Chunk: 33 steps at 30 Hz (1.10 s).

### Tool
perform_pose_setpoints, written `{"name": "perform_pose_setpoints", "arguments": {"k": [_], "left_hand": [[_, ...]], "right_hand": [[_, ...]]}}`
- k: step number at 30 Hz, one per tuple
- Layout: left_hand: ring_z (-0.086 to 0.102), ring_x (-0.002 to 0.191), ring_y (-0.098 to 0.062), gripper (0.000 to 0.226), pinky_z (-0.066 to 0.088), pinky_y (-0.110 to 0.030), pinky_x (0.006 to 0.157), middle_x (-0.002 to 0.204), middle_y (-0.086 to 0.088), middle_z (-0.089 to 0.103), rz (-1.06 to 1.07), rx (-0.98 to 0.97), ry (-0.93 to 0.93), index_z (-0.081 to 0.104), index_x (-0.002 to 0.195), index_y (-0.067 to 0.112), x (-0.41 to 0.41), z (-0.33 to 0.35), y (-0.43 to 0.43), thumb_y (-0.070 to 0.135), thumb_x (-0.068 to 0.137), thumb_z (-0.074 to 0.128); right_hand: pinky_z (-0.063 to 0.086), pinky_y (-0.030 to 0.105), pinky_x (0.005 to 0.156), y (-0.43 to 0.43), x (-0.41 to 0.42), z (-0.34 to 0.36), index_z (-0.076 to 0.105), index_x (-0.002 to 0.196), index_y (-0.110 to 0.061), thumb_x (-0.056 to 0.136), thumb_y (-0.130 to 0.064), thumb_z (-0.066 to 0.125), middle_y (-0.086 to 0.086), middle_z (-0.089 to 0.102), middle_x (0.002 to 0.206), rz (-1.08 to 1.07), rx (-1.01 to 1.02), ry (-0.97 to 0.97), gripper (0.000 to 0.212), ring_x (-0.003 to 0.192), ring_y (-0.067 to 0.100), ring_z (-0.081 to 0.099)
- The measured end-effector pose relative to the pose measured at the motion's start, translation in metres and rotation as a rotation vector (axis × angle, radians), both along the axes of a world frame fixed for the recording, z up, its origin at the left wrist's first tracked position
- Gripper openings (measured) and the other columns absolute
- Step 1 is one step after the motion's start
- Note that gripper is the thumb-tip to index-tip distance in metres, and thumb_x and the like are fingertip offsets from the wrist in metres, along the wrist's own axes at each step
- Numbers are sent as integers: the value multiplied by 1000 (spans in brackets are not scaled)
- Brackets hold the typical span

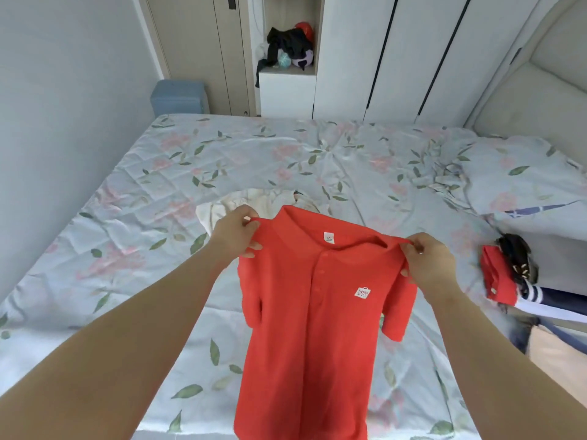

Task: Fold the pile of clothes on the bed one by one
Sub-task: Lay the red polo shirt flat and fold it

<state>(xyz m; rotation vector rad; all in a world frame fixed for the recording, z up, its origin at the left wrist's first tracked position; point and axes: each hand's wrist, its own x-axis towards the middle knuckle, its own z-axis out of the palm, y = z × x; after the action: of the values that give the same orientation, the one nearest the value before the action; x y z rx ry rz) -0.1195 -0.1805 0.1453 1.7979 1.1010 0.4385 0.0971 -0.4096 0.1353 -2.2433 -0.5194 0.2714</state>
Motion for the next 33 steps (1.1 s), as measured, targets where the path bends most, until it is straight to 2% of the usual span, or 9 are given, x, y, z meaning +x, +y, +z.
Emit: {"name": "perform_pose_setpoints", "arguments": {"k": [2, 6, 10, 15, 18, 21, 26, 30, 33], "left_hand": [[66, 60, -16, 18, 58, -33, 48, 86, -4, 46, 72, -216, -102, 49, 86, 22, 20, -14, 8, 11, 99, 44], [64, 72, -21, 20, 59, -44, 65, 90, -3, 46, 146, -324, -159, 48, 84, 26, 65, -37, 32, 14, 99, 43], [60, 77, -22, 21, 55, -43, 74, 91, -2, 51, 216, -330, -206, 45, 83, 27, 112, -49, 59, 14, 99, 42], [53, 83, -12, 18, 45, -35, 74, 103, 4, 52, 174, -274, -235, 47, 99, 32, 167, -65, 94, 15, 99, 41], [22, 138, -11, 61, 22, -34, 110, 153, 5, 13, -18, -220, -32, 10, 149, 32, 187, -87, 101, 24, 100, 44], [-7, 146, -12, 75, 5, -35, 115, 158, 6, -17, -50, -286, 156, -11, 150, 30, 189, -118, 103, 34, 99, 44], [5, 145, -11, 71, 17, -33, 113, 159, 6, -6, -49, -380, 258, -6, 151, 28, 167, -178, 106, 33, 100, 43], [20, 142, -17, 66, 33, -30, 95, 158, 5, 4, 3, -409, 358, 2, 152, 25, 150, -227, 113, 32, 100, 42], [30, 138, -23, 65, 33, -33, 100, 158, -2, 11, -58, -346, 497, 10, 152, 22, 139, -264, 128, 35, 98, 43]], "right_hand": [[57, 30, 48, 18, 14, -11, 54, 90, -12, 96, -8, 46, 9, 59, 76, -66, 95, 185, 11, 45, 15, 63], [57, 29, 58, 56, 49, -30, 50, 96, -13, 97, -10, 39, 3, 60, 78, -132, 143, 266, 12, 43, 6, 62], [53, 41, 70, 98, 88, -39, 49, 96, -14, 96, -12, 37, 5, 62, 87, -153, 151, 237, 13, 64, 13, 67], [36, 26, 54, 150, 137, -56, 50, 98, -16, 96, -15, 35, -1, 62, 83, -132, 137, 189, 15, 89, 28, 62], [40, 27, 95, 177, 154, -82, 37, 140, -21, 98, -18, 37, 6, 44, 137, -9, 112, 277, 41, 123, 24, 44], [17, 34, 113, 194, 153, -116, 11, 152, -18, 97, -14, 44, 13, 1, 158, 63, -57, 312, 64, 145, 27, 11], [8, 37, 117, 195, 120, -199, 5, 152, -22, 97, -17, 44, 15, -5, 159, 277, -357, 404, 68, 147, 27, -1], [20, 49, 116, 197, 95, -255, 4, 152, -32, 96, -25, 42, 6, -4, 160, 441, -631, 452, 68, 146, 32, 8], [21, 52, 114, 210, 87, -278, 5, 151, -35, 97, -26, 39, 2, -4, 160, 489, -735, 423, 65, 146, 32, 9]]}}
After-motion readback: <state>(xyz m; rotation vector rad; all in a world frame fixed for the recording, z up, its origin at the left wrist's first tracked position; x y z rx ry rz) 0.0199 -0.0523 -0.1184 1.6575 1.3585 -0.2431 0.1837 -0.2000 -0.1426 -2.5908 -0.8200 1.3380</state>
